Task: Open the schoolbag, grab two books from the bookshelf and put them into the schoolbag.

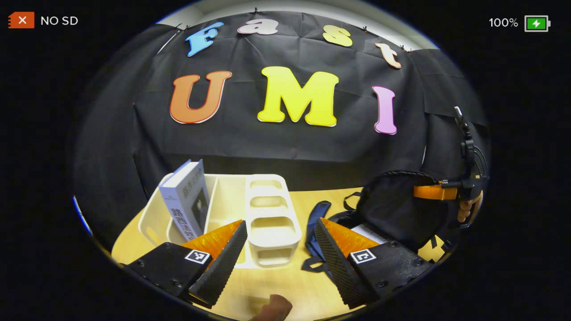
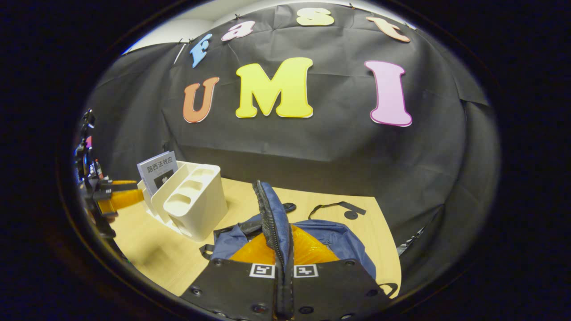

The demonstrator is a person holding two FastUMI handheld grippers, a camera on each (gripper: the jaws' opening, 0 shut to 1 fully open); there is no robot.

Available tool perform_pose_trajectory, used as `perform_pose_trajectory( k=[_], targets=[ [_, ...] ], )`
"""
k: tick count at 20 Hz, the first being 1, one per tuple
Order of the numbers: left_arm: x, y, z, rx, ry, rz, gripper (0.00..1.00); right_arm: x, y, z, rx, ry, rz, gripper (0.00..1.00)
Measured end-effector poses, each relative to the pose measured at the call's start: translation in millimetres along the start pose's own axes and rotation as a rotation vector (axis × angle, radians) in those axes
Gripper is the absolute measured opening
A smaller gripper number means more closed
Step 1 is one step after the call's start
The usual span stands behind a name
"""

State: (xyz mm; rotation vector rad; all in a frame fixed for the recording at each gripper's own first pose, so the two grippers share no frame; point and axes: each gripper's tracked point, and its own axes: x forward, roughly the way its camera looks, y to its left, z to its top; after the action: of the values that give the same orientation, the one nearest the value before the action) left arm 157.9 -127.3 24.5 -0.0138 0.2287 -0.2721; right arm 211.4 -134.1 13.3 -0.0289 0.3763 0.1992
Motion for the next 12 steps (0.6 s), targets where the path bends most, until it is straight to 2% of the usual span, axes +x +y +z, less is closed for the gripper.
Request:
perform_pose_trajectory(
  k=[4, 8, 10, 12],
  targets=[
    [13, 56, 29, 0.008, 0.025, 0.112, 0.98, -1, 6, -8, -0.012, -0.007, 0.014, 0.01],
    [34, 94, 51, -0.049, 0.099, 0.149, 0.98, -1, 14, -16, -0.017, -0.001, 0.040, 0.00],
    [46, 109, 62, -0.043, 0.120, 0.150, 0.98, -1, 17, -17, -0.024, -0.006, 0.054, 0.01],
    [59, 127, 66, -0.039, 0.181, 0.182, 1.00, -1, 18, -19, -0.024, -0.008, 0.062, 0.01]
  ],
)
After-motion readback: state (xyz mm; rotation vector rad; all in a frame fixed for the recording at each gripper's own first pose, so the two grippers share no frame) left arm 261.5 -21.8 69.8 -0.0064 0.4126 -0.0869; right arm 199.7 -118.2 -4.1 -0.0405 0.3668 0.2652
